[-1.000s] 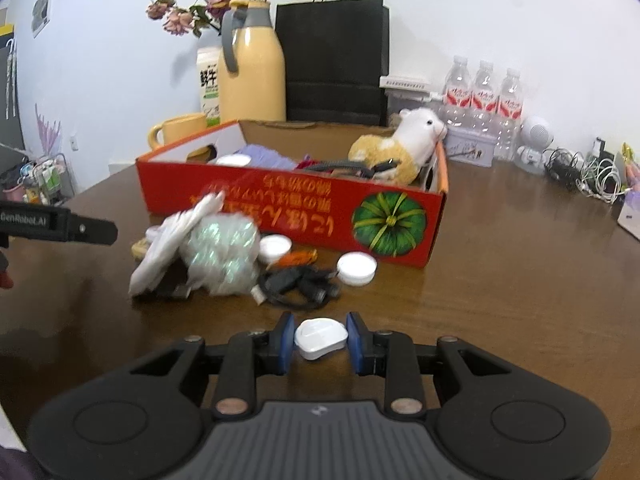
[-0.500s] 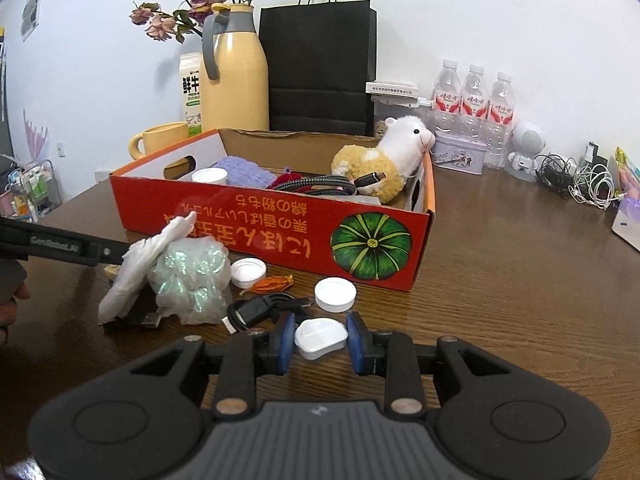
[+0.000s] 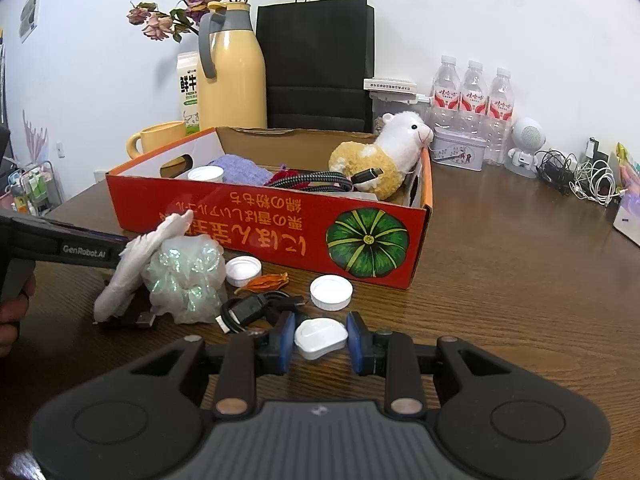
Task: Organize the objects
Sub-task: 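Carry the container and case into the cardboard box and open both tools, then withdraw both tools from the box back toward the table items, then grasp the small tan block with the left tool while the right tool grasps the black cable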
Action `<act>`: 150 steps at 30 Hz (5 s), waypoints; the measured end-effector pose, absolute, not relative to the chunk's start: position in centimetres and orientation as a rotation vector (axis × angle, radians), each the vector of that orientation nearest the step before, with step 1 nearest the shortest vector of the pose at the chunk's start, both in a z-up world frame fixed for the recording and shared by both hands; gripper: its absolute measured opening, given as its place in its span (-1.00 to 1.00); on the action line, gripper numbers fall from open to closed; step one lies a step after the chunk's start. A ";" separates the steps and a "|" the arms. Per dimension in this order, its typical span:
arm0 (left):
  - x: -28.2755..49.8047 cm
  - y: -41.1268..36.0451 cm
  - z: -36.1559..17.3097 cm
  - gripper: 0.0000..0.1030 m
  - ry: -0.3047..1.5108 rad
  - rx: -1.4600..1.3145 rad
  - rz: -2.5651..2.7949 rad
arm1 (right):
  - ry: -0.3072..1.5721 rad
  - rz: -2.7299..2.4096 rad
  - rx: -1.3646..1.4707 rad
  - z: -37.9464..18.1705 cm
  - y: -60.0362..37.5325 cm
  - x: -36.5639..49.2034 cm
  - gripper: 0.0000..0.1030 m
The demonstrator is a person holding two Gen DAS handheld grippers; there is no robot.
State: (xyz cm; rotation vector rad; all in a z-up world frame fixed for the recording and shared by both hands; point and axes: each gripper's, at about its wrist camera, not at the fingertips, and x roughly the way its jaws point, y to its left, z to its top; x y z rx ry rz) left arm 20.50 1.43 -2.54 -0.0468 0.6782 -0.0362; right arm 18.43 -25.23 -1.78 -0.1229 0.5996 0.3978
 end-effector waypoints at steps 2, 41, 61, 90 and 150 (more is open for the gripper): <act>20.4 1.6 -2.4 -0.22 0.666 -0.050 -0.025 | 0.598 0.398 -0.123 -1.8 -25.2 18.4 -0.49; 29.2 1.5 2.3 -0.21 0.417 -0.168 0.064 | 0.425 0.376 -0.059 1.2 -18.5 31.0 -0.48; 28.6 1.2 2.2 1.00 0.374 -0.147 0.096 | 0.403 0.322 -0.084 1.1 -18.5 30.6 1.00; 20.9 4.9 2.7 1.00 0.502 -0.085 0.111 | 0.524 0.370 -0.151 1.1 -22.4 23.1 1.00; 18.1 3.1 -2.2 1.00 0.731 -0.101 0.088 | 0.577 0.408 -0.155 -2.7 -23.2 19.6 0.05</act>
